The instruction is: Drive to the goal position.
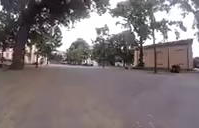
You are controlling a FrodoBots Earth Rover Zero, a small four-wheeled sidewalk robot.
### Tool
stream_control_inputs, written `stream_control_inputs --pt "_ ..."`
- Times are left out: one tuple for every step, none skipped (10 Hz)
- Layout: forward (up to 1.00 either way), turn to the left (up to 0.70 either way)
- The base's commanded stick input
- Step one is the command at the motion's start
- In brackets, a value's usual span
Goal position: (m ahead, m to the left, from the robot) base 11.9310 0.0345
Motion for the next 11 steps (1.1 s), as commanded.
stream_control_inputs --pt "0.6 0.0" --pt "0.6 0.0" --pt "0.6 0.0" --pt "0.6 0.0" --pt "0.6 0.0" --pt "0.6 0.0" --pt "0.6 0.0" --pt "0.6 0.0" --pt "0.6 0.0" --pt "0.6 0.0" --pt "0.6 0.0"
